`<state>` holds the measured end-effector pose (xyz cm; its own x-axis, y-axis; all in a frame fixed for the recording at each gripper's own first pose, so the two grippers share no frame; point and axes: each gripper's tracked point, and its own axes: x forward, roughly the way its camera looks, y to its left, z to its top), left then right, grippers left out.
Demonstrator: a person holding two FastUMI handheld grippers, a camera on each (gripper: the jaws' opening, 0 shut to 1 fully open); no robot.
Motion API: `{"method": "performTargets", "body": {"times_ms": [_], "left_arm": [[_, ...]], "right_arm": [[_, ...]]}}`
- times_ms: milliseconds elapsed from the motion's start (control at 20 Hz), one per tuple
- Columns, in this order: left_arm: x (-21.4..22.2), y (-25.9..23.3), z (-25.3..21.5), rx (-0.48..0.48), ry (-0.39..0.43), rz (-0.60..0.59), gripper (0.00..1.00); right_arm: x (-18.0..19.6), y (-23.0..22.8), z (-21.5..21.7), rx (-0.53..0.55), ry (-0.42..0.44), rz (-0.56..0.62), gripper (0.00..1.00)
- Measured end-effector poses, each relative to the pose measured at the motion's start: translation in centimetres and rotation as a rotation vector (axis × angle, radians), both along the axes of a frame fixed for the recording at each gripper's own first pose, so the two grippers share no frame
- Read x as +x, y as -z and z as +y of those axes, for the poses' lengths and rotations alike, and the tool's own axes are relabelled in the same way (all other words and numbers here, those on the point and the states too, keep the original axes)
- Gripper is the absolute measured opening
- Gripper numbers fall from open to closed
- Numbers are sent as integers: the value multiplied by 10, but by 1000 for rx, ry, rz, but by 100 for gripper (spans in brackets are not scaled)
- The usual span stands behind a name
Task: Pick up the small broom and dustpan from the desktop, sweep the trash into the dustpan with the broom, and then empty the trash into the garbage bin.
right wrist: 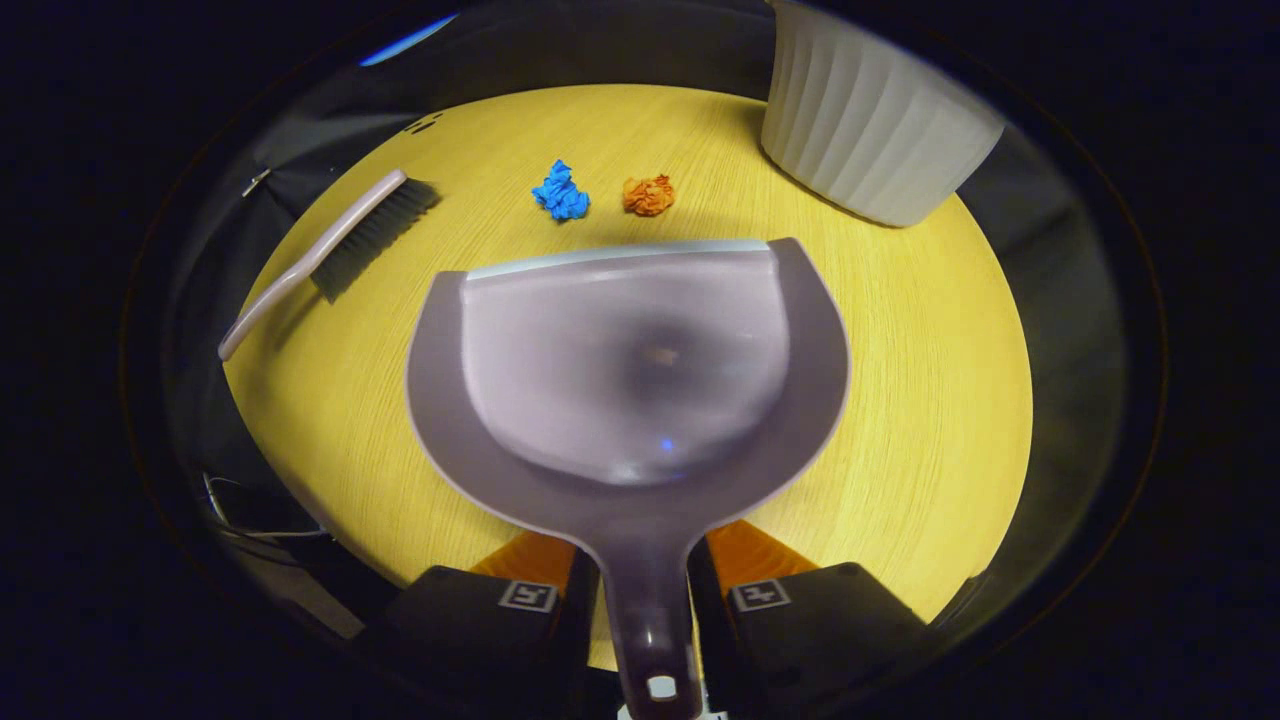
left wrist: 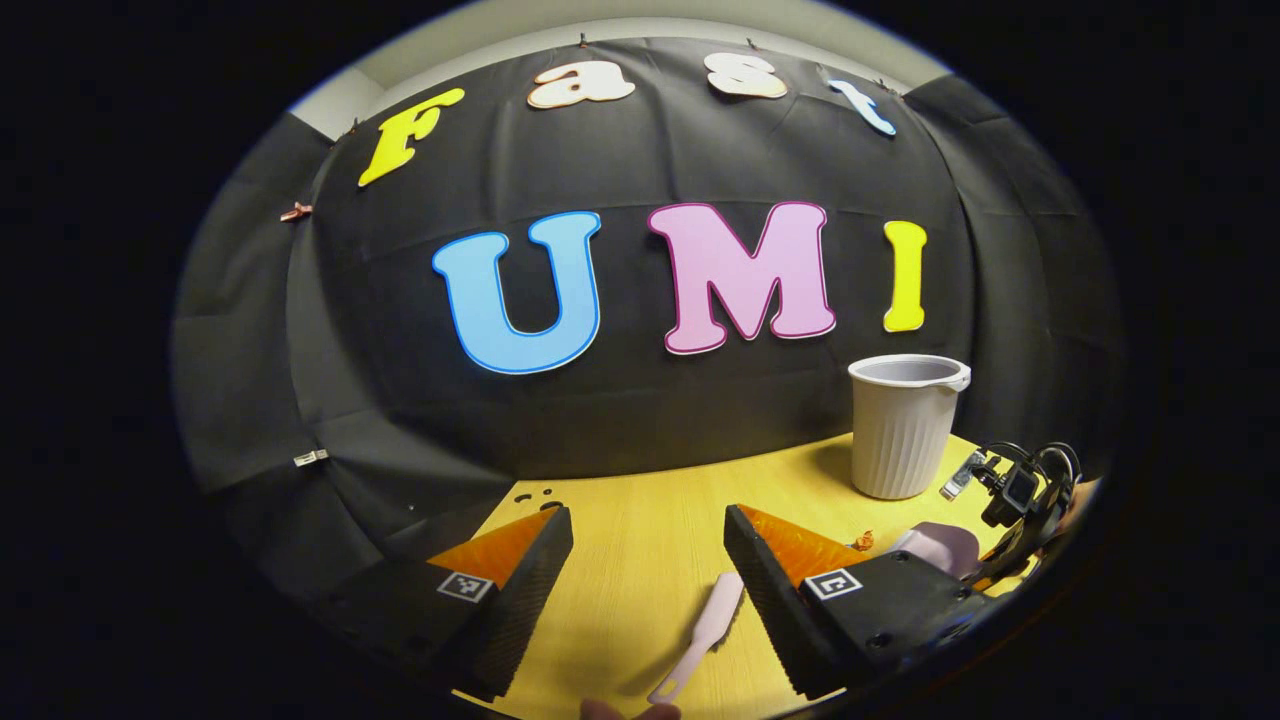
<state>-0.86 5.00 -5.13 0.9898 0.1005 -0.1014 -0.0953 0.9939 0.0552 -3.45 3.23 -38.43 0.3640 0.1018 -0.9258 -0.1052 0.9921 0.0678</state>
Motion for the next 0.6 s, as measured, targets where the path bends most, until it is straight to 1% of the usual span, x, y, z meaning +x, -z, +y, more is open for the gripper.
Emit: {"method": "performTargets", "body": {"times_ms": [50,100,250,300,350,400,450,500,600], "left_arm": [[1,2,-1,-2,-3,3,97],[2,2,-2,0,-5,6,97],[10,14,-5,16,2,44,97],[11,19,-5,23,5,67,97],[11,26,-5,31,15,93,97],[13,34,-8,37,33,126,97],[14,44,-10,42,57,157,98],[15,54,-13,45,86,193,97],[16,83,-21,44,155,285,97]], "right_arm": [[1,0,1,-3,-8,-12,41],[1,0,1,-5,-25,-21,40],[2,-1,2,10,-22,-45,40],[3,0,2,12,-32,-50,34],[1,0,0,10,-39,-52,37],[-2,-3,-1,10,-50,-58,40],[-6,-6,-1,14,-61,-57,40],[-11,-8,0,22,-71,-57,37],[-19,-17,-3,25,-87,-70,36]]}}
